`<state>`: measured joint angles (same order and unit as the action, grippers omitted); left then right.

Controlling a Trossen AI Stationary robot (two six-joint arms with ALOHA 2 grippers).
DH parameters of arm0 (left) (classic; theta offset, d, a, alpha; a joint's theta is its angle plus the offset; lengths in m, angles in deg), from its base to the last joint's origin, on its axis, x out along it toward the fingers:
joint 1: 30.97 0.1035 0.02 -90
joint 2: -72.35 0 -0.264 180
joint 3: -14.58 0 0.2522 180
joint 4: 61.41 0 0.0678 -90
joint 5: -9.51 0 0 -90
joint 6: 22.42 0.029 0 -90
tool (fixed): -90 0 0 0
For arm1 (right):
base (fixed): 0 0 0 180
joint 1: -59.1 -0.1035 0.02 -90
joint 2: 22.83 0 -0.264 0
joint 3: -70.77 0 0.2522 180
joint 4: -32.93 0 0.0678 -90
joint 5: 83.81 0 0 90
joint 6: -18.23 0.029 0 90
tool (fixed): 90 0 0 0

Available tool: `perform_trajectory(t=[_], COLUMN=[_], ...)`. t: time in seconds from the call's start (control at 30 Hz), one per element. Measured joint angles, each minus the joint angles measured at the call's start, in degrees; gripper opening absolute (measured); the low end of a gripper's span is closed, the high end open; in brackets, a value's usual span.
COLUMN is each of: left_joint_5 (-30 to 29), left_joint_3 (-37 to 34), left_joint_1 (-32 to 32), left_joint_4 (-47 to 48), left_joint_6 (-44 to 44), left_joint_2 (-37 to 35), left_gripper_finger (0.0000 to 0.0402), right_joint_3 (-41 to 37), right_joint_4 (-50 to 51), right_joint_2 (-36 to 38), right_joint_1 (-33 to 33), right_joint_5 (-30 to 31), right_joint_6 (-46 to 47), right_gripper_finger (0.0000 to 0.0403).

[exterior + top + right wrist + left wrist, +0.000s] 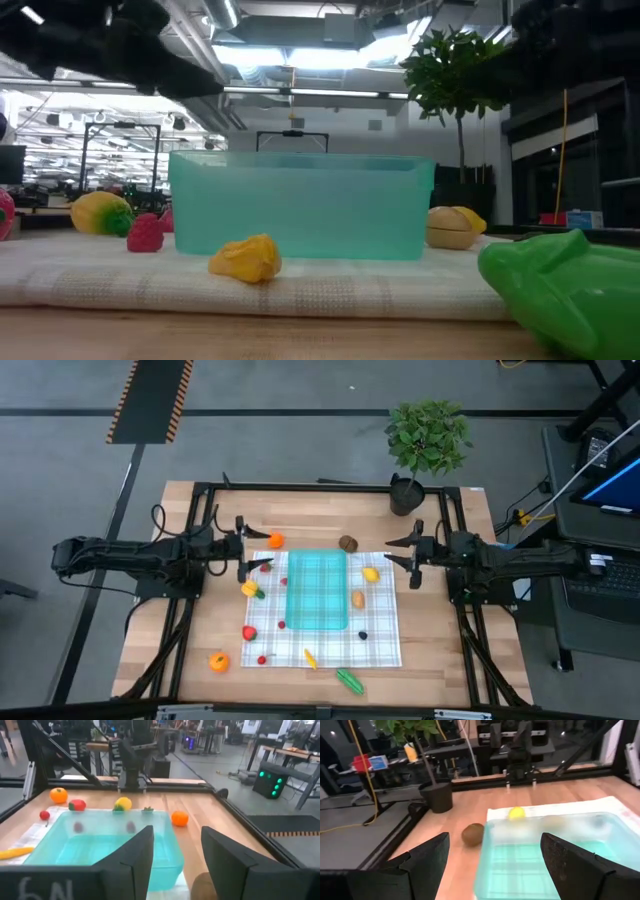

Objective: Pick and placing Produce into tupperware
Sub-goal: Put the yellow lemon into the blue bin

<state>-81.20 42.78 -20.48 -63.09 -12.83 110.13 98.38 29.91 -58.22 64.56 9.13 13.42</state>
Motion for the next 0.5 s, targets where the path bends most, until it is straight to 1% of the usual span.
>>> perform_trajectory(t=[0.17, 0.27, 0.37, 0.5], left_joint_5=[0.00, 0.00, 0.00, 0.01], left_joint_3=[2.94, 3.68, 4.15, 6.21], left_joint_1=[2.02, 2.79, 3.13, 3.11], left_joint_4=[2.97, 4.27, 4.99, 8.42], left_joint_6=[-0.05, -2.15, -2.91, -3.12], left_joint_2=[2.40, 3.81, 5.37, 7.56], left_gripper_finger=[0.0307, 0.0307, 0.0306, 0.0297], right_joint_3=[3.87, 5.68, 7.51, 9.59], right_joint_4=[2.70, 5.36, 8.68, 9.69], right_joint_2=[-3.15, -4.76, -6.39, -8.52], right_joint_1=[0.00, 0.00, 0.00, 0.00], right_joint_5=[0.00, 0.00, 0.00, 0.00], right_joint_6=[-0.27, 1.39, 1.35, 1.15], right_gripper_finger=[0.0168, 0.0168, 0.0168, 0.0168])
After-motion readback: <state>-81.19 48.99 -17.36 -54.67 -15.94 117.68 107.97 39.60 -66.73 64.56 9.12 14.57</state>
